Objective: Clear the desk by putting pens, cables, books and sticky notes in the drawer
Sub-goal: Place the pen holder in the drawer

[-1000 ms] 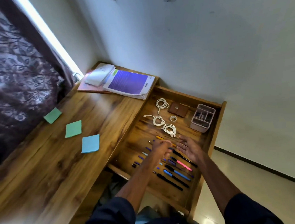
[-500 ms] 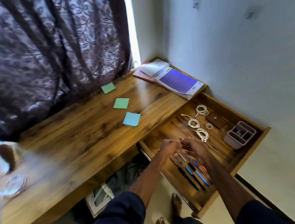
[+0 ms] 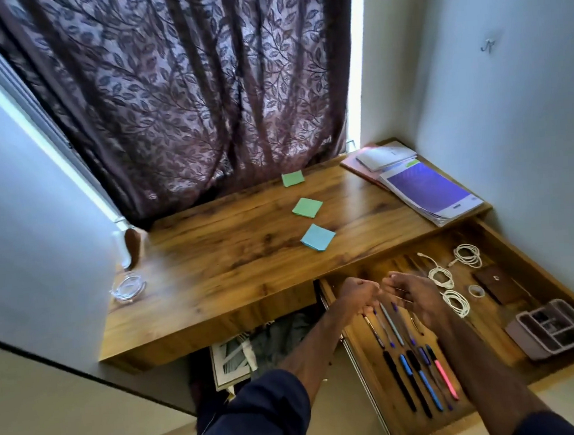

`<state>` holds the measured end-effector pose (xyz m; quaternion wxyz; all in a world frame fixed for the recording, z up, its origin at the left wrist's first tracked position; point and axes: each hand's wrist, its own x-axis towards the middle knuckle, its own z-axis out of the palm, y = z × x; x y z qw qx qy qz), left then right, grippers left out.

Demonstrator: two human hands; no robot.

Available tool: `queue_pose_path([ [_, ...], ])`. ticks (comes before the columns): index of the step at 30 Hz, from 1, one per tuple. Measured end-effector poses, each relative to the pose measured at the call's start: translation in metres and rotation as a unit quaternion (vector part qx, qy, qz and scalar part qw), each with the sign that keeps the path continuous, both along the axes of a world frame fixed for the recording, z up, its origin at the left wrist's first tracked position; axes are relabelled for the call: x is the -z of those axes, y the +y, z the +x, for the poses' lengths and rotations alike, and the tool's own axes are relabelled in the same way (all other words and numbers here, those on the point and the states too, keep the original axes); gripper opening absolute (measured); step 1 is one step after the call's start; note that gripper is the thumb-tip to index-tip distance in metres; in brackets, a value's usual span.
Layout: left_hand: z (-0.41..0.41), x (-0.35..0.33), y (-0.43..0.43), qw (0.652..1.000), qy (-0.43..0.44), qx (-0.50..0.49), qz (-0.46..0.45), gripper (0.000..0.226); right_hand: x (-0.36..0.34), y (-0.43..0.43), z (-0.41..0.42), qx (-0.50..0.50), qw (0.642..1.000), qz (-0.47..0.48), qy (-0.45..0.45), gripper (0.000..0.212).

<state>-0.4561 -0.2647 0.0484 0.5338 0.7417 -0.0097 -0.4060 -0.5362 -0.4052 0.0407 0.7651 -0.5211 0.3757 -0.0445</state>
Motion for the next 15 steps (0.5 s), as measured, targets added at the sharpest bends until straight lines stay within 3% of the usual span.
queue_pose_path([
  [8,-0.076,0.003,-0.078,0.998,-0.022,-0.043,0.043,0.018,-0.001,-0.065,-0.081,-0.022,0.999,0.027,-0.001,0.016],
  [13,-0.15,0.011,-0.152,0.998,0.004,0.009,0.06,0.006,0.009,-0.131,-0.161,0.008,0.998,0.044,0.036,0.018],
  [15,-0.174,0.011,-0.176,0.998,0.0,0.033,0.06,0.011,0.009,-0.152,-0.188,0.02,0.998,0.028,0.061,0.012],
])
